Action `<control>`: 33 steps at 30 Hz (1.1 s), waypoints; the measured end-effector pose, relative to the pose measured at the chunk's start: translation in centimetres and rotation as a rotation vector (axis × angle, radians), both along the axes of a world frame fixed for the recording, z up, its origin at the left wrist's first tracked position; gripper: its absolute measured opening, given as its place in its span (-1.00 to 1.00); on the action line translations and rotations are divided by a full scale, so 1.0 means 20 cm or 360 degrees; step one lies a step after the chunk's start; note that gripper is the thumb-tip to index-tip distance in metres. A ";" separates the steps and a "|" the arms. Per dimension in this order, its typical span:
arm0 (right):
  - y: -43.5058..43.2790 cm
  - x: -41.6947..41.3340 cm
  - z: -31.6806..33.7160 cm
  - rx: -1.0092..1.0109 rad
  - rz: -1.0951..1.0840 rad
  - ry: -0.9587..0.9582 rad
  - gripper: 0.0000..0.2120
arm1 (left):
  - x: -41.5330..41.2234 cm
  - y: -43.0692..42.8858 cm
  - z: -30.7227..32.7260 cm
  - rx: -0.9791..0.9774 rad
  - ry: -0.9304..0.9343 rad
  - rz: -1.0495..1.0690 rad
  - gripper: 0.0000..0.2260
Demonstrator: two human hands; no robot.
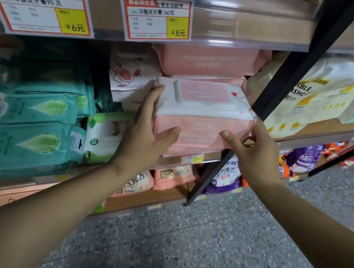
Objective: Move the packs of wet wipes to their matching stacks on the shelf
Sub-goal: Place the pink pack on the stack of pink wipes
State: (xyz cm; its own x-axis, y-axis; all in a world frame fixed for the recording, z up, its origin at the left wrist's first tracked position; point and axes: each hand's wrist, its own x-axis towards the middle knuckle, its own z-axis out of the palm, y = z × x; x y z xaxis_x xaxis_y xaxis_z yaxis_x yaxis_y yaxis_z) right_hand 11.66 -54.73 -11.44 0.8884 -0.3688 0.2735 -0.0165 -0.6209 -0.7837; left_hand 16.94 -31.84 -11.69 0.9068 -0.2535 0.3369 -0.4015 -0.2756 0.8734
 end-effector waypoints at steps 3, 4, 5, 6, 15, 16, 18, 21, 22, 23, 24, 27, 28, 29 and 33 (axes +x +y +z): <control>0.00 0.01 -0.03 -0.0175 -0.0199 -0.0098 -0.37 | 0.01 0.00 0.00 0.0031 -0.0012 0.0026 -0.27; 0.00 0.01 -0.03 -0.0219 -0.0261 -0.0113 -0.34 | 0.01 0.00 0.00 0.0042 -0.0017 0.0031 -0.28; 0.00 0.01 -0.03 -0.0249 -0.0295 -0.0134 -0.31 | 0.00 0.01 0.01 0.0075 -0.0038 0.0030 -0.28; 0.00 0.01 -0.02 -0.0314 -0.0296 -0.0170 -0.29 | 0.00 0.01 0.01 0.0134 -0.0080 0.0027 -0.29; -0.05 0.03 0.02 -0.1139 0.0027 -0.0329 -0.47 | -0.01 0.04 0.03 0.0501 -0.0183 0.0046 -0.37; -0.06 0.03 0.02 -0.1154 0.0037 -0.0324 -0.47 | -0.01 0.03 0.03 0.0505 -0.0186 0.0063 -0.38; -0.07 0.04 0.03 -0.1194 0.0050 -0.0327 -0.48 | -0.02 0.02 0.03 0.0509 -0.0188 0.0078 -0.38; -0.08 0.04 0.03 -0.1261 0.0056 -0.0321 -0.48 | -0.03 0.01 0.03 0.0492 -0.0178 0.0077 -0.38; -0.09 0.04 0.03 -0.1271 0.0055 -0.0318 -0.48 | -0.03 0.01 0.04 0.0485 -0.0180 0.0074 -0.38; -0.09 0.05 0.03 -0.1274 0.0051 -0.0317 -0.48 | -0.03 0.01 0.04 0.0477 -0.0183 0.0071 -0.39; -0.10 0.05 0.03 -0.1269 0.0046 -0.0320 -0.48 | -0.03 0.00 0.04 0.0469 -0.0186 0.0068 -0.39; -0.12 0.07 0.02 -0.1226 0.0030 -0.0336 -0.48 | 0.00 -0.01 0.05 0.0476 -0.0189 0.0061 -0.38; -0.13 0.08 0.02 -0.1213 0.0029 -0.0340 -0.49 | 0.01 -0.02 0.05 0.0493 -0.0200 0.0057 -0.38; -0.13 0.09 0.01 -0.1202 0.0034 -0.0340 -0.49 | 0.03 -0.02 0.05 0.0511 -0.0216 0.0053 -0.37; -0.15 0.11 0.00 -0.1149 0.0066 -0.0335 -0.50 | 0.07 -0.03 0.04 0.0553 -0.0236 0.0050 -0.36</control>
State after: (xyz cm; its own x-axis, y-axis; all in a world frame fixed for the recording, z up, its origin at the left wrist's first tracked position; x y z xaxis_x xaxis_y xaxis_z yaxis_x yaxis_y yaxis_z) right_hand 13.88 -57.77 -11.39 0.8000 -0.0009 0.6000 0.1233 -0.9784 -0.1658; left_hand 18.28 -32.37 -10.91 0.8637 -0.3486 0.3640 -0.5033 -0.5594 0.6586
